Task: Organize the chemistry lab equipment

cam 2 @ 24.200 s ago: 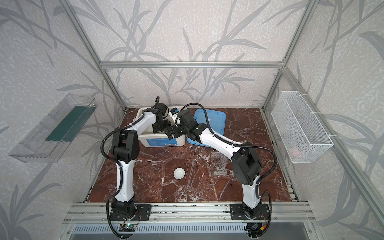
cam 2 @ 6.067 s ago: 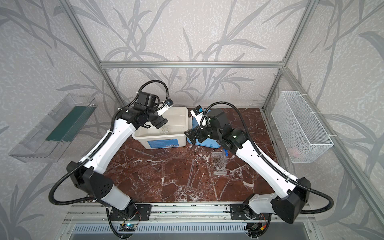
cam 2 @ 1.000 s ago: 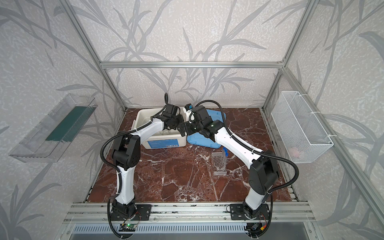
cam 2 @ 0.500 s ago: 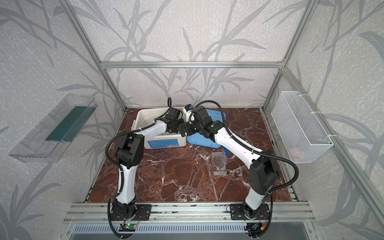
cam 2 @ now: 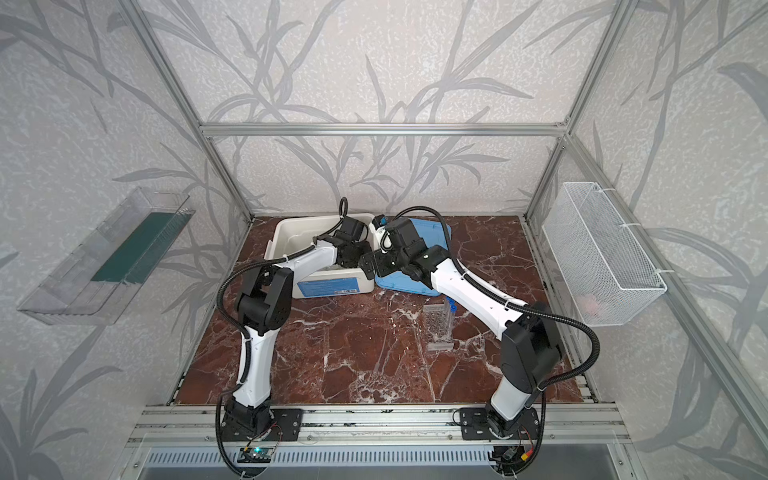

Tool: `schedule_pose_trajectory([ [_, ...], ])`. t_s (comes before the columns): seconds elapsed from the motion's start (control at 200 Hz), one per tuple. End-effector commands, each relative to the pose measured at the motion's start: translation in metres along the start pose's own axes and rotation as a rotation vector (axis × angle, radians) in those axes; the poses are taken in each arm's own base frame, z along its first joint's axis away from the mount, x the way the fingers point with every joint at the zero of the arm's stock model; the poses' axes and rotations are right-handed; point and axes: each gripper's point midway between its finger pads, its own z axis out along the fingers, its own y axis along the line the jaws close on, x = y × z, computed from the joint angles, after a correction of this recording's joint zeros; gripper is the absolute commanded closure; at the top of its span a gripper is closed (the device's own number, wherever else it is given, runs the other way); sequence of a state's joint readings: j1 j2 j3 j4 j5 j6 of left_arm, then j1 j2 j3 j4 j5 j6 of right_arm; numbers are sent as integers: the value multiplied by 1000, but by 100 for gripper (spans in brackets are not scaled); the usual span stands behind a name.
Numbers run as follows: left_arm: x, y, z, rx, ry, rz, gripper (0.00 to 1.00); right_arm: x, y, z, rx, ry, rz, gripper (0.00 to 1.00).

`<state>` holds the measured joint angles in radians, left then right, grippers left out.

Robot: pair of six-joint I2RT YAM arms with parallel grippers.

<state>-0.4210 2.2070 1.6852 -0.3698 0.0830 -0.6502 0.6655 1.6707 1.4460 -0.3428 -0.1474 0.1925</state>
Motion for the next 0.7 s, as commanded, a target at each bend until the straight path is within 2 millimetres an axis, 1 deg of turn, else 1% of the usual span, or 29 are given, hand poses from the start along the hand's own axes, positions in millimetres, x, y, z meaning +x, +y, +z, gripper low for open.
schedule_pose_trajectory([
  [0.0,-3,-5,-6,-12,-12,16,79,-8,-1,-14,13,-35,-16,0],
  [0.085,-10,-6,-16,-19,-34,24,74,-8,0,-17,12,-36,-16,1],
  [0.18,-21,-9,-35,-24,-77,37,60,-9,0,-20,11,-38,-17,1],
  [0.245,-28,-11,-48,-26,-106,48,54,-10,1,-24,12,-45,-19,0],
  [0.335,-39,-14,-69,-27,-145,60,51,-12,1,-31,16,-54,-25,1],
  [0.38,-43,-17,-80,-19,-161,63,47,-14,1,-36,21,-60,-27,1],
  [0.465,-50,-23,-101,3,-197,66,31,-16,1,-47,27,-73,-32,1],
  [0.49,-52,-24,-107,8,-206,70,24,-18,2,-51,29,-81,-32,1],
  [0.555,-56,-30,-124,34,-228,77,10,-18,2,-60,31,-89,-33,1],
  [0.62,-58,-36,-143,66,-248,89,2,-19,3,-73,37,-99,-35,1],
  [0.695,-58,-43,-169,108,-276,102,1,-17,2,-87,46,-105,-30,1],
])
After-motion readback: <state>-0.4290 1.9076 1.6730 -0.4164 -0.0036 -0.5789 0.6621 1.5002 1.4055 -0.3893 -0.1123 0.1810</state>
